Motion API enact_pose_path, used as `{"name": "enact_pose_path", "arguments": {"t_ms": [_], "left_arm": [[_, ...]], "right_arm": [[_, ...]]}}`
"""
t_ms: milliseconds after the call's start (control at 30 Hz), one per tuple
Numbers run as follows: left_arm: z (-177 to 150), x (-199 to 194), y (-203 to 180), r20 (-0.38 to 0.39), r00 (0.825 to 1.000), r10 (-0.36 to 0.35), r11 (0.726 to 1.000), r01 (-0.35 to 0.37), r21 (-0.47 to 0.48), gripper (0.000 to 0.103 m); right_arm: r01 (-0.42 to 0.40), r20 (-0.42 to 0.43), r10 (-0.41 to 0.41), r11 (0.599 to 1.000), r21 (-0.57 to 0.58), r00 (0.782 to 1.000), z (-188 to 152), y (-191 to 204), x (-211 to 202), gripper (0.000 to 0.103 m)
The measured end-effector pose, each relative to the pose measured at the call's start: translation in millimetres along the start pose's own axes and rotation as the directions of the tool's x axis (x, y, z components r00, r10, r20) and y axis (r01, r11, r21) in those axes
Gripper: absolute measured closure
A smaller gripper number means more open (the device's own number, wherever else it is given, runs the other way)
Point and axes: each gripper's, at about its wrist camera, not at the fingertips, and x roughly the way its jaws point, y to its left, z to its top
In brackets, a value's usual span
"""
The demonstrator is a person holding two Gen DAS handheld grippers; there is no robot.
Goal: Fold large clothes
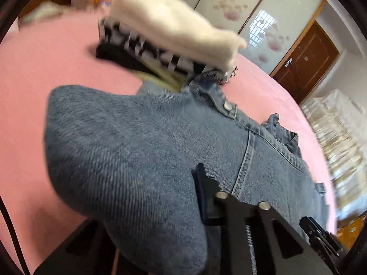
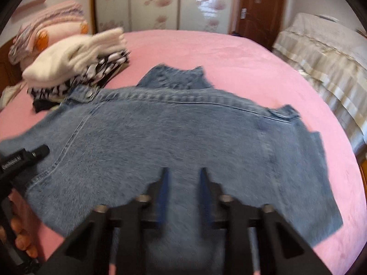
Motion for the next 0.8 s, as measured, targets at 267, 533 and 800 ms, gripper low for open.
{"name": "enact_pose_path", "arguments": {"t_ms": [267, 533, 800], "left_arm": [[4.3, -71.3, -82.9, 0.219, 0.974, -0.065, 0.968, 0.008, 0.250, 0.095], [-7.9, -104.4, -201.4, 0.230, 0.945, -0.234, 0.887, 0.110, 0.449, 0.096], [-90.9, -72.2, -321.6, 0.030, 0.936, -0.351, 0.750, 0.262, 0.608, 0.093]], "right_arm": [[0.005, -0.076, -0.010, 0.998, -0.069, 0.997, -12.7, 17.5, 29.9, 0.096], [-0.204, -0.108, 0.231, 0.955, 0.217, 0.967, -18.4, -52.7, 12.3, 0.097], [0.040, -0.034, -0.028, 0.891, 0.451, 0.999, -78.0, -194.3, -59.5, 0.097]]}}
